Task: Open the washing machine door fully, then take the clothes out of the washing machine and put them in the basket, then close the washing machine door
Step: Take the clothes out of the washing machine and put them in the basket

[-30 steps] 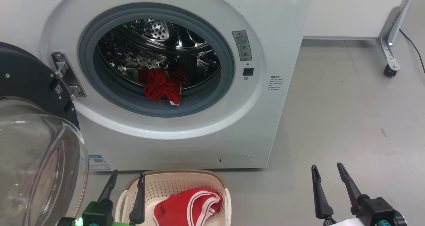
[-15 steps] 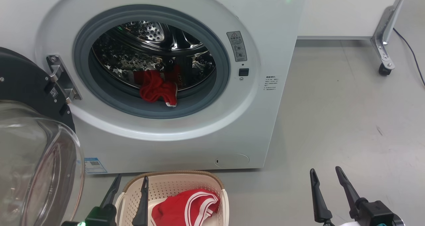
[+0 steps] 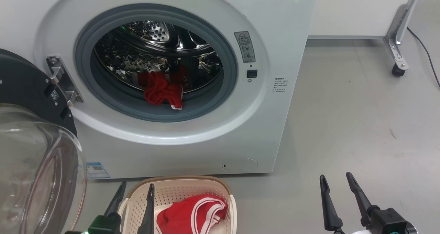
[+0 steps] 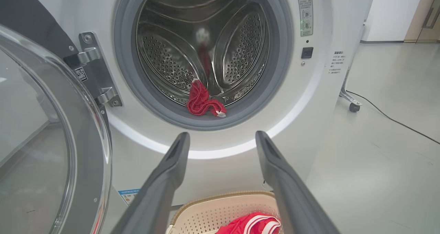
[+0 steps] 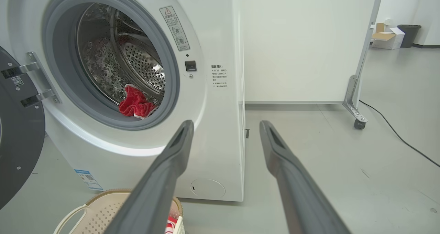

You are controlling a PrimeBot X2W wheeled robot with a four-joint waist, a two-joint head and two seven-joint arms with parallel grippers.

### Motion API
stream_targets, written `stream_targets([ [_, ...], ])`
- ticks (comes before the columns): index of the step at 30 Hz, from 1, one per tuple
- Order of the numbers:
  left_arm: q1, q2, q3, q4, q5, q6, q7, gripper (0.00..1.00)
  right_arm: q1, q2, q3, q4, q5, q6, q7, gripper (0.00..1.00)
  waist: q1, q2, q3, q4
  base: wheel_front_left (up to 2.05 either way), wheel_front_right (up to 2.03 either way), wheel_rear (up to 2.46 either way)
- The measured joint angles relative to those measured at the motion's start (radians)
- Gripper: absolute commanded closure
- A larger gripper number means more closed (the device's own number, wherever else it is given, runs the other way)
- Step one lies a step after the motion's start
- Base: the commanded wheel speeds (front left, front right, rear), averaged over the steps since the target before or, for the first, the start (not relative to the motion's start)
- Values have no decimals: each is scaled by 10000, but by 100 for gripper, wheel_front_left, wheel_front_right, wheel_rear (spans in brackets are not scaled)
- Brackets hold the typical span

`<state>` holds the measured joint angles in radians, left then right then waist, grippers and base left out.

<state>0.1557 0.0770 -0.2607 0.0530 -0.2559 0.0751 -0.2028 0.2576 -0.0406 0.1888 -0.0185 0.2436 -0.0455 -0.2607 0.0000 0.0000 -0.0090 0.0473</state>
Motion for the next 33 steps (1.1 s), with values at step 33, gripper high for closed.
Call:
stream_targets([
  [33, -4923, 211, 832, 1256, -88, 75, 1797, 0, -1958, -21, 968, -813, -451, 445, 0, 0, 0, 0, 3390, -1111, 0, 0, 0],
])
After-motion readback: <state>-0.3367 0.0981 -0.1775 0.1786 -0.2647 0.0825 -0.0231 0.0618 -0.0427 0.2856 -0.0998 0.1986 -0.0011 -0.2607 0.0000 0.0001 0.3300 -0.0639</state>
